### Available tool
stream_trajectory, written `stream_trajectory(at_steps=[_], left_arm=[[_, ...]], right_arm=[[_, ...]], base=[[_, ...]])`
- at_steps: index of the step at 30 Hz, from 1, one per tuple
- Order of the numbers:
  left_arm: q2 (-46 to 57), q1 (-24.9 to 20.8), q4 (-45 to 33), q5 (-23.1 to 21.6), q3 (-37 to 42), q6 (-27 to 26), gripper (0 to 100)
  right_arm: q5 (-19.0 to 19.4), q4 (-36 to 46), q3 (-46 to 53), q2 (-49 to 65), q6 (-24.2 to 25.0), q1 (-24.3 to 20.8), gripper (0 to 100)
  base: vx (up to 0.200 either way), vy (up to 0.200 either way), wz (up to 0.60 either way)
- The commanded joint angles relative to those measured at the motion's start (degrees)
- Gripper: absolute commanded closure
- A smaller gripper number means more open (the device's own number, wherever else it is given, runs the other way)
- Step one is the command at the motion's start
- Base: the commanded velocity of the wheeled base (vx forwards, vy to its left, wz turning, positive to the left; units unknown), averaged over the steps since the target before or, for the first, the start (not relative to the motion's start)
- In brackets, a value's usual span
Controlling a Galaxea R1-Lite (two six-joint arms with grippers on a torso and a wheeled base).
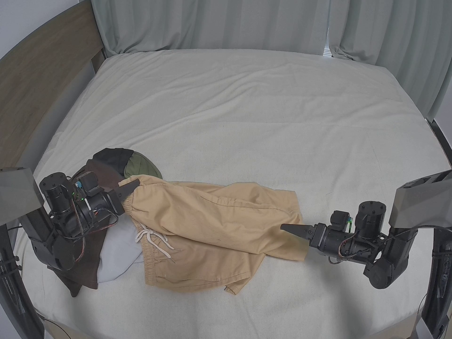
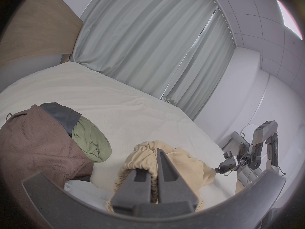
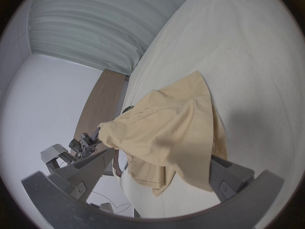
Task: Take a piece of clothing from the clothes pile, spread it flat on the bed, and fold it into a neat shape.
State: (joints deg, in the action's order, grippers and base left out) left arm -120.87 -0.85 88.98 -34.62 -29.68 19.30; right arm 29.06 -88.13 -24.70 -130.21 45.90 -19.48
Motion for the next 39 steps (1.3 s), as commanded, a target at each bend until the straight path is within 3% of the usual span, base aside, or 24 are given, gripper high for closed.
stream_trajectory(at_steps=[1,7,8,16,18,20,26,39], left_arm=[[0.11,-0.64,0.05,-0.01,0.24,0.21,100],[0.02,-2.66,0.05,-0.01,0.5,0.39,100],[0.02,-3.19,0.05,-0.01,0.5,0.48,100],[-3.32,-4.16,0.05,0.52,-0.37,0.04,100],[-3.67,-4.07,0.05,0.52,-0.81,0.04,100],[-3.76,-4.07,0.05,0.52,-0.9,0.04,100],[-4.11,-3.98,0.05,0.52,-1.17,-0.05,100],[-4.11,-3.89,0.05,0.61,-1.08,-1.19,100]], right_arm=[[-0.15,-0.12,-1.67,-2.68,0.16,-0.12,0],[-0.23,-0.2,-2.81,-2.07,0.33,-0.03,0],[-0.32,-0.2,-2.81,-1.89,0.33,-0.03,100],[1.96,-0.2,1.76,1.89,-1.07,-0.73,100],[5.74,-0.12,5.01,4.44,-1.51,-2.23,100],[6.8,-0.12,6.33,4.96,-1.95,-2.49,100],[13.04,-0.03,13.1,4.61,-9.42,-3.02,100],[12.51,-0.03,13.36,0.39,-11.09,-3.28,100]], base=[[0.0,0.0,0.0],[0.0,0.0,0.0],[0.0,0.0,0.0],[0.0,0.0,0.0],[0.0,0.0,0.0],[0.0,0.0,0.0],[0.0,0.0,0.0],[0.0,0.0,0.0]])
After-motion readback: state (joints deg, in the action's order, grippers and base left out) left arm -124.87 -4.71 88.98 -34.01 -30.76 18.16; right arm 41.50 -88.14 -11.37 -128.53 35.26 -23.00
